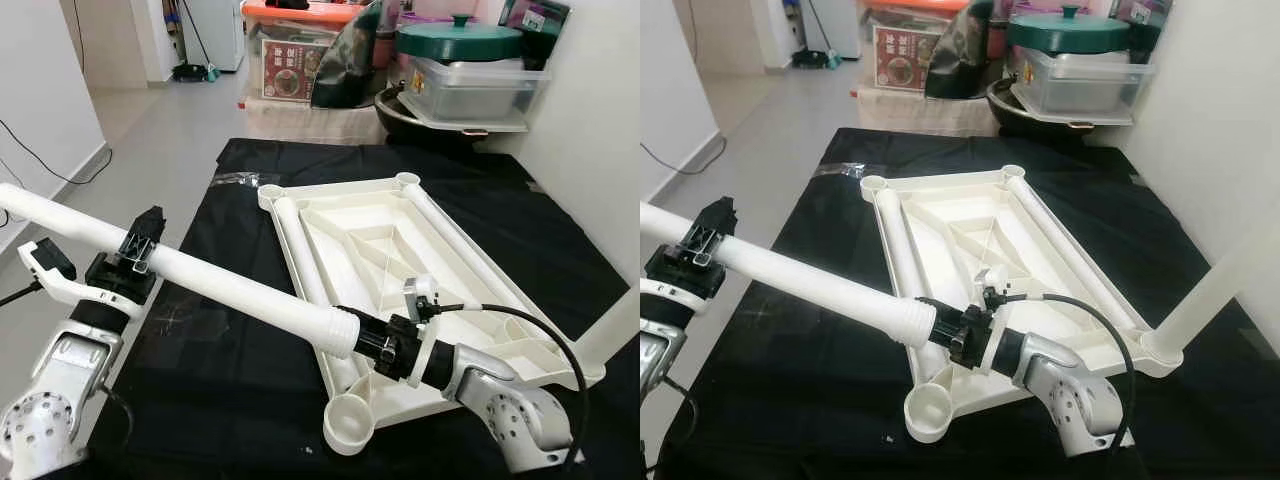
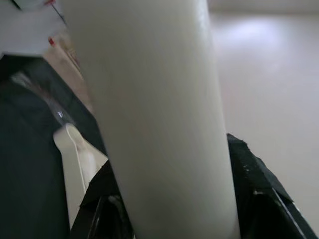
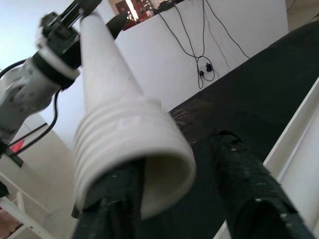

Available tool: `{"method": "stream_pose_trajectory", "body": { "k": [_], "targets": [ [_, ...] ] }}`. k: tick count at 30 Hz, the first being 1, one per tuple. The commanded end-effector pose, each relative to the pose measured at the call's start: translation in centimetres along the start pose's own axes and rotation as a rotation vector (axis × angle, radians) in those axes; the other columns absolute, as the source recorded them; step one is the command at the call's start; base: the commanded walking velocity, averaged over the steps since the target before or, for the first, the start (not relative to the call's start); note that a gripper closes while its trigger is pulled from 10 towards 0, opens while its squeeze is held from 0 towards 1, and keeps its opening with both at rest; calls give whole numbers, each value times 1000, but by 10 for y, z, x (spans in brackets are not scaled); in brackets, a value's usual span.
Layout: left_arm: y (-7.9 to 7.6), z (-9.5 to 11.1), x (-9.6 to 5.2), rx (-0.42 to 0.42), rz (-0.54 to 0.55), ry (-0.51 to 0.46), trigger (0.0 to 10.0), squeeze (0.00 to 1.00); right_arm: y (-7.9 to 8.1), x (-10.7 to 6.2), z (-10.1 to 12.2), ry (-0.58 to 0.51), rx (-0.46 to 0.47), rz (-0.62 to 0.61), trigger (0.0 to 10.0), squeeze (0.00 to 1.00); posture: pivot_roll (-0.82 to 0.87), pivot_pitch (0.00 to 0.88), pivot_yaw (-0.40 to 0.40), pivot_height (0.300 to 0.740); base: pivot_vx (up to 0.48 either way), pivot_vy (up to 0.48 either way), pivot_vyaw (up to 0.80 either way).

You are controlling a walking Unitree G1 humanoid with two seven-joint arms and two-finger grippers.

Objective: Building children table

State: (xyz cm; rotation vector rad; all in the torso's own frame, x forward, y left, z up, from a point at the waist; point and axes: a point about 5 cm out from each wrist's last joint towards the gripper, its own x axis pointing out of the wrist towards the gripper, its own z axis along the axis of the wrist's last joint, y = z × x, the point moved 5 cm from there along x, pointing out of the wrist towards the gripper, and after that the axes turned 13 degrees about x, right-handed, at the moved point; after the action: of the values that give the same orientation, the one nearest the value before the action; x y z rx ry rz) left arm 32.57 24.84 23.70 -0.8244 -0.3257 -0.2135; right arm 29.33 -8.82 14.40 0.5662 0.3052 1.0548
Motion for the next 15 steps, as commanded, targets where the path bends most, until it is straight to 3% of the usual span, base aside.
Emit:
{"method": "stream_pose_trajectory", "body": {
  "k": [1, 4, 10, 11, 12, 13, 15],
  "targets": [
    [10, 25, 0, 15, 48, -79, 10000, 0, -6, -9, 6, -28, -9, -19, 10000, 1000, 108, 0, -71, 740, 0, 0, 0],
    [11, 46, 0, 31, 54, -134, 10000, 0, -13, -15, 7, -38, -16, -58, 10000, 1000, 110, 0, -73, 740, 0, 0, 0],
    [9, 64, 0, 60, 49, -166, 10000, 0, -25, -26, 4, -25, -29, -126, 10000, 1000, 110, 0, -74, 740, 0, 0, 0],
    [7, 63, 3, 64, 36, -157, 10000, 0, -29, -28, 6, -20, -50, -149, 10000, 753, 107, 0, -73, 740, 0, 0, 0],
    [1, 50, 10, 64, 1, -112, 10000, 0, -32, -22, 23, -42, -95, -184, 10000, 0, 95, 0, -66, 740, 0, 0, 0],
    [1, 50, 10, 64, 1, -112, 10000, 0, -32, -22, 23, -42, -95, -184, 10000, 0, 95, 0, -66, 740, 0, 0, 0],
    [-8, 31, 22, 45, -47, -49, 10000, 0, -22, -2, 50, -91, -114, -149, 10000, 0, 91, 0, -63, 740, 0, 0, 0]
  ]
}}
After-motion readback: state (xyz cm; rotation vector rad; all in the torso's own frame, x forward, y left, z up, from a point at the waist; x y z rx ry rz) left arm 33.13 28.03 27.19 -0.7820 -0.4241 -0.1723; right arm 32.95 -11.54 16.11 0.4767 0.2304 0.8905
